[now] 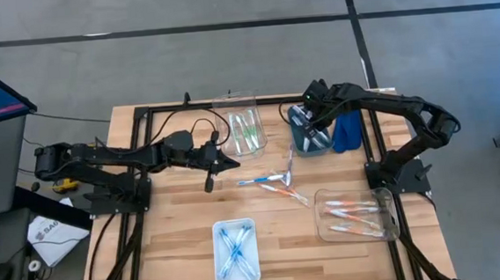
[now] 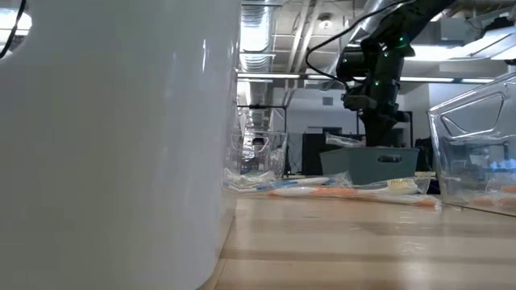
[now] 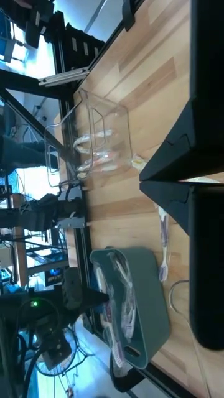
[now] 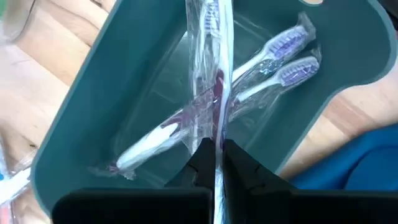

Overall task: Pick & Place Toothbrushes
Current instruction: Put the purple toothbrush into the green bin, then put the blue toothbrush into the white bin

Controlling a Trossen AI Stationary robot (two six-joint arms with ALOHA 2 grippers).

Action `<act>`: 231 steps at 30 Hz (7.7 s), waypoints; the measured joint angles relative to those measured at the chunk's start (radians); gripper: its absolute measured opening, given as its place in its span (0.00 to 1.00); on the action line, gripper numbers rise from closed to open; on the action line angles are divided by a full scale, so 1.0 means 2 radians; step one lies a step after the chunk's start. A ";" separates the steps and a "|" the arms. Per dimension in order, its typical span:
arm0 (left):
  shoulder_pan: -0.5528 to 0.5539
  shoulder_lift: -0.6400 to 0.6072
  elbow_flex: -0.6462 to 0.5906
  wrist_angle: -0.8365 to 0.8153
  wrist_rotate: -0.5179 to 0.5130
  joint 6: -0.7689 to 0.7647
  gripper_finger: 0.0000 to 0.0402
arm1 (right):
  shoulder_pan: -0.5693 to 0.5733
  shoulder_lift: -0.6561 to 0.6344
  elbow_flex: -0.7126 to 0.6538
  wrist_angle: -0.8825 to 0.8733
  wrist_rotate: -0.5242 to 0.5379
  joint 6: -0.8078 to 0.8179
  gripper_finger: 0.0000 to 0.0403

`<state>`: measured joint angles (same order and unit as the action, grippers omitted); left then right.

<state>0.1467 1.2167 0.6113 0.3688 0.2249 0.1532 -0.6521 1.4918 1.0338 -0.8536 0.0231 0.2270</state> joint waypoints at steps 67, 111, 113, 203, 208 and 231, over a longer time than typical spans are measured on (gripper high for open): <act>0.003 0.002 -0.001 0.001 0.000 0.000 0.00 | 0.038 0.080 0.041 0.022 0.000 -0.051 0.65; -0.031 0.002 -0.001 0.045 0.000 -0.015 0.00 | 0.227 -0.024 0.143 0.204 0.034 -0.012 0.65; -0.037 0.002 -0.001 0.071 0.000 -0.027 0.00 | 0.255 -0.025 0.143 0.233 0.034 -0.032 0.65; -0.180 0.231 0.209 -0.153 -0.238 0.037 0.00 | 0.511 -0.176 0.052 0.246 0.237 -0.117 0.65; -0.168 0.231 0.209 -0.139 -0.232 0.037 0.00 | 0.511 -0.176 0.052 0.246 0.237 -0.117 0.65; -0.095 0.343 0.209 -0.100 -0.242 0.022 0.36 | 0.511 -0.176 0.052 0.244 0.237 -0.113 0.65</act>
<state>-0.0440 1.9025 1.0302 0.1691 -0.2586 0.1981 0.3702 1.1405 1.1385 -0.3660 0.4976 0.0002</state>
